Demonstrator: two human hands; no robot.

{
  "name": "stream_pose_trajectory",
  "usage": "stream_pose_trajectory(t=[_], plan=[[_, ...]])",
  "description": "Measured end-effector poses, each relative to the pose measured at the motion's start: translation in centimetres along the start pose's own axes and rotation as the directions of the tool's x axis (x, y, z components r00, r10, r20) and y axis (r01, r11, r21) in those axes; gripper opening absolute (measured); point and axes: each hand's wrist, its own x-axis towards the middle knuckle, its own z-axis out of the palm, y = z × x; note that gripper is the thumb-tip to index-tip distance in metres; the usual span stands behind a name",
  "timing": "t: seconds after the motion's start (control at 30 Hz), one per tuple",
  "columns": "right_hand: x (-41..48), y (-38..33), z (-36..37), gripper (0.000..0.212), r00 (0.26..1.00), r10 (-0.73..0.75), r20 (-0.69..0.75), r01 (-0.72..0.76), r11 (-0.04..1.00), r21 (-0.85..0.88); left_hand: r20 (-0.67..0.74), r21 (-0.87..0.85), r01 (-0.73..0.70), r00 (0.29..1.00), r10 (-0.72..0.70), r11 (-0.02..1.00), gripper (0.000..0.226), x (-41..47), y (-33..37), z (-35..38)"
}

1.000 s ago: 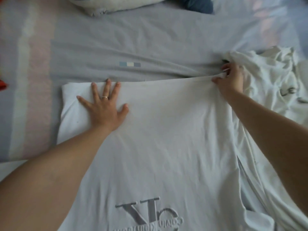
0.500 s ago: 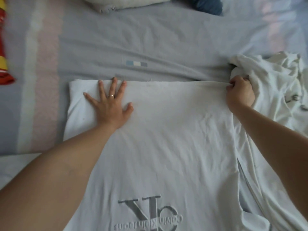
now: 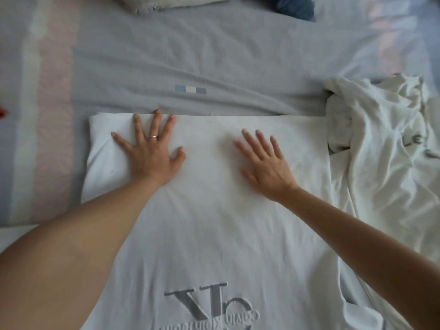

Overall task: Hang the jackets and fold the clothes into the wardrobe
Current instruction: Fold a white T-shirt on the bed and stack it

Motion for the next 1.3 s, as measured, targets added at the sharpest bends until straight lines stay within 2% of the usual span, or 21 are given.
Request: stream_pose_trajectory(t=[0.03,0.07,0.17,0.27,0.4,0.43,0.6,0.67,0.77,0.83,0.87,0.93,1.0,1.03,1.07,1.1,1.13,1.17,1.27,1.3], plan=[[-0.4,1.1,0.3,0.062,0.998,-0.036,0.053,0.039,0.998,-0.057,-0.002,0.001,0.002,1.0,-0.002,1.0,0.076,-0.1,0.0,0.0],[-0.5,2.8,0.1,0.064,0.997,0.027,0.068,-0.022,0.997,-0.08,-0.011,0.0,0.002,1.0,-0.002,1.0,0.075,0.0,0.0,-0.2],[-0.2,7.3,-0.7,0.07,0.927,0.371,0.047,-0.369,0.928,-0.054,-0.018,-0.004,-0.008,1.0,0.008,1.0,0.075,0.1,0.0,0.1],[0.9,7.3,-0.7,0.071,0.843,0.533,0.067,-0.528,0.845,-0.082,-0.012,-0.007,0.0,1.0,0.0,1.0,0.076,0.0,0.0,0.2],[3.1,3.8,-1.6,0.068,0.607,0.79,0.082,-0.794,0.608,0.016,-0.004,-0.026,-0.004,1.0,0.004,1.0,0.077,0.0,0.2,0.1],[3.8,2.3,-1.8,0.068,0.594,0.802,0.067,-0.805,0.591,0.059,-0.003,-0.026,-0.003,1.0,0.003,1.0,0.077,-0.1,0.3,0.0],[8.1,-10.8,-0.2,0.064,0.797,0.593,0.115,-0.586,0.713,0.384,-0.002,-0.057,0.002,1.0,-0.002,0.998,0.079,-0.1,0.0,0.1],[8.9,-13.7,0.9,0.06,0.813,0.581,0.031,-0.546,0.742,0.389,0.0,-0.073,-0.008,1.0,0.008,0.997,0.079,0.0,0.0,0.1],[9.2,-14.1,2.2,0.063,0.8,0.597,-0.067,-0.549,0.772,0.32,0.011,-0.079,-0.025,1.0,0.026,0.997,0.076,-0.2,-0.3,0.1],[9.2,-13.9,2.8,0.064,0.782,0.616,-0.096,-0.562,0.763,0.319,-0.001,-0.172,-0.057,0.998,0.057,0.983,0.072,-0.4,-0.6,-0.3],[9.2,-13.9,2.9,0.065,0.778,0.619,-0.112,-0.562,0.764,0.318,-0.047,-0.297,-0.063,0.998,0.051,0.953,0.07,-0.7,-1.1,-0.7],[9.6,-14.1,3.0,0.065,0.773,0.62,-0.136,-0.564,0.77,0.298,-0.186,-0.575,-0.064,0.981,-0.055,0.816,0.065,-1.3,-3.1,-1.6],[9.6,-14.1,3.1,0.065,0.769,0.626,-0.128,-0.577,0.766,0.282,-0.313,-0.658,-0.01,0.913,-0.261,0.753,0.058,-1.4,-6.6,-2.0],[9.6,-14.1,3.1,0.065,0.77,0.625,-0.128,-0.579,0.769,0.271,-0.288,-0.695,0.083,0.878,-0.382,0.714,0.058,-0.7,-8.6,-2.0],[9.7,-14.1,3.0,0.066,0.771,0.624,-0.131,-0.579,0.771,0.266,-0.183,-0.759,0.182,0.862,-0.473,0.625,0.061,0.4,-10.7,-1.8],[9.8,-14.1,3.0,0.066,0.771,0.624,-0.127,-0.58,0.77,0.265,-0.037,-0.817,0.256,0.871,-0.49,0.516,0.061,1.5,-12.4,-1.7],[9.8,-14.1,3.0,0.066,0.769,0.626,-0.128,-0.583,0.769,0.263,0.078,-0.839,0.29,0.901,-0.427,0.46,0.06,2.4,-13.6,-1.7],[9.8,-14.1,2.9,0.067,0.766,0.63,-0.129,-0.586,0.767,0.262,0.131,-0.836,0.283,0.935,-0.329,0.47,0.06,3.2,-14.3,-2.0],[9.9,-14.2,2.8,0.068,0.765,0.632,-0.125,-0.588,0.765,0.263,0.091,-0.697,0.068,0.996,-0.006,0.714,0.058,4.4,-15.7,-2.4],[10.0,-14.4,2.8,0.068,0.765,0.632,-0.123,-0.589,0.764,0.261,0.087,-0.669,0.0,0.993,0.078,0.743,0.051,4.6,-16.0,-2.7]])
